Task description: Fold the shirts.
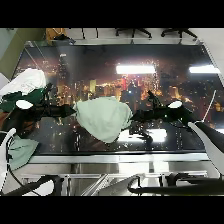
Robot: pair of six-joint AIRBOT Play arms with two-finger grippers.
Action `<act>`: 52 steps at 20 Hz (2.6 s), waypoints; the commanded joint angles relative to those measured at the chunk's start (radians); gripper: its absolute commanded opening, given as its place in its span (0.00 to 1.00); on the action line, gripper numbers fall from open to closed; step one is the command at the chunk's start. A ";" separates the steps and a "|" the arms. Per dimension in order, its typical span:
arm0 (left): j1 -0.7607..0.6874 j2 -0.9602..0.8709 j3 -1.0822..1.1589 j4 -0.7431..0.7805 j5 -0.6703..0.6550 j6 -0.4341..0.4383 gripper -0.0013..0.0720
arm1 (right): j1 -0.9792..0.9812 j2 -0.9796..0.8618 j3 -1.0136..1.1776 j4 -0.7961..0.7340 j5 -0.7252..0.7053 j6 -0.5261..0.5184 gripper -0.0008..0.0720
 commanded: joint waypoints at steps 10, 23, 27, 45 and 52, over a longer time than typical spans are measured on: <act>-0.031 0.018 -0.094 0.041 0.216 -0.058 0.95 | 0.000 0.027 0.002 -0.067 0.013 0.040 0.03; -0.007 0.230 0.449 0.039 -0.101 -0.086 0.03 | -0.198 0.177 0.579 -0.066 0.259 0.008 0.03; -0.055 0.478 0.687 0.042 -0.134 -0.107 0.03 | -0.192 0.327 0.838 -0.060 0.275 -0.013 0.03; -0.190 -0.192 0.557 0.203 0.065 -0.057 0.04 | -0.148 -0.176 0.510 -0.180 0.023 -0.066 0.04; -0.106 -0.446 0.894 0.199 -0.365 -0.289 0.98 | -0.206 -0.307 0.617 -0.196 0.084 -0.042 0.85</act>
